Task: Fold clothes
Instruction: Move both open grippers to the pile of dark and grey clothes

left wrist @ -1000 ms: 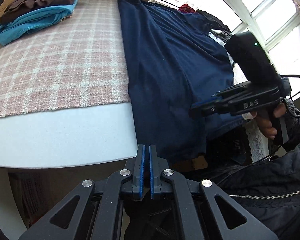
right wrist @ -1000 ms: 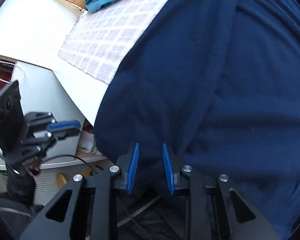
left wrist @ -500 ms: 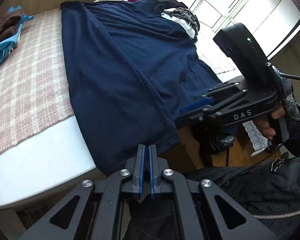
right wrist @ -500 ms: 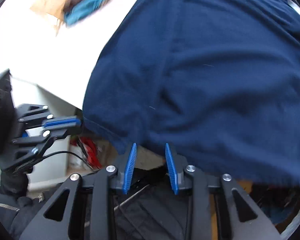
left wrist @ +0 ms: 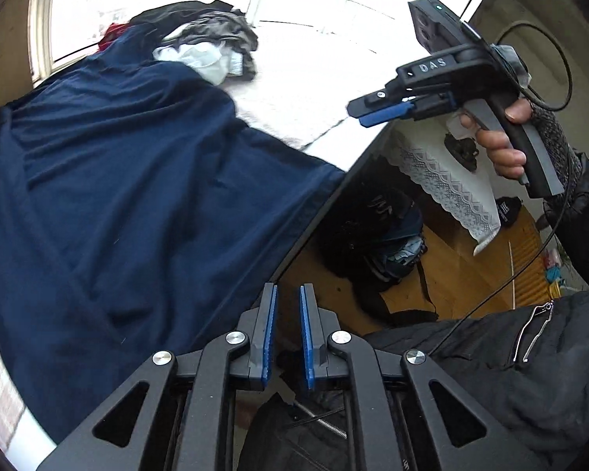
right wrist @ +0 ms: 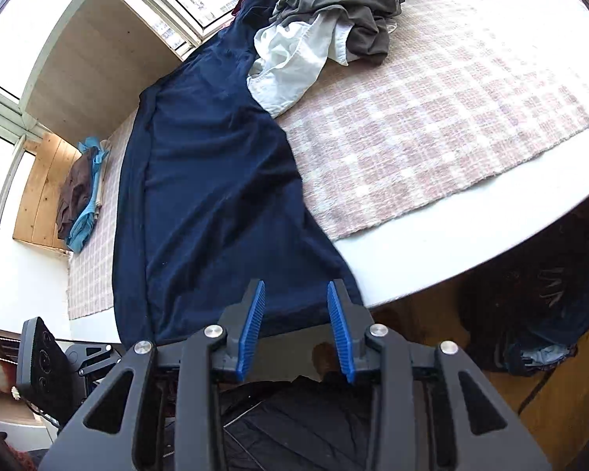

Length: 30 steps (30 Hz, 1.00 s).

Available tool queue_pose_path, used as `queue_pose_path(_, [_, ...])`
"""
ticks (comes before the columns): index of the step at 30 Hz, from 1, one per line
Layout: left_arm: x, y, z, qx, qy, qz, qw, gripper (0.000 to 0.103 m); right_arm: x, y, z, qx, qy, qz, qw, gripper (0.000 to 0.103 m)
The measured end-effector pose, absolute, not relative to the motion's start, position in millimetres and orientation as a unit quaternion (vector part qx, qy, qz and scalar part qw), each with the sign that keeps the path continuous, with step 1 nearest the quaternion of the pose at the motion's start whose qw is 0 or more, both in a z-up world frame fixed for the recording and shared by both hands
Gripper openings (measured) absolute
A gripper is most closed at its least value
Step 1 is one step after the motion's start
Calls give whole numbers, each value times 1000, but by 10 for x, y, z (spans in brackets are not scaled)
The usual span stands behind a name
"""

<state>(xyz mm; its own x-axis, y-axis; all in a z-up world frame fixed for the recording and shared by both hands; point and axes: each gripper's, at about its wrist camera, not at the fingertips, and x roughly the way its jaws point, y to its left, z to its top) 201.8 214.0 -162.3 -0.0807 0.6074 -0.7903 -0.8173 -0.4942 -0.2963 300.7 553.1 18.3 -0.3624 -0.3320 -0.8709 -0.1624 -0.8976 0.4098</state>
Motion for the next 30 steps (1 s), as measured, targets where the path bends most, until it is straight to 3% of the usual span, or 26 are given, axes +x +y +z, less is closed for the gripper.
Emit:
queue_pose_path(3, [1975,2771,-1671,-456,150,719,503,16,2561,5515,-354,571,-219,-788,69,36])
queue_pose_path(6, [1903,3325,-1776,-460,173,712,501,16,1951,5234,-1367,574,-220,-784,89,36])
queue_pose_path(8, [1854,3625,-1866,-468,187,711,490,16,1620,5312,-1521,571,-206,-788,102,36])
queue_pose_path(15, [1575,3839,-1817,-510,135,721,449,16,597,5466,-1444,546,-134,-814,149,38])
queue_pose_path(19, [1289,3596,-1537,-510,99,750,409,17,-119,5471,-1225,531,-155,-813,181,38])
queue_pose_path(25, [400,3300,-1101,-464,109,806,352,24,-1124,5342,-827,507,-130,-837,162,42])
queue_pose_path(30, [-583,3240,-926,-428,76,828,354,24,-1960,5039,-1010,535,-87,-831,122,45])
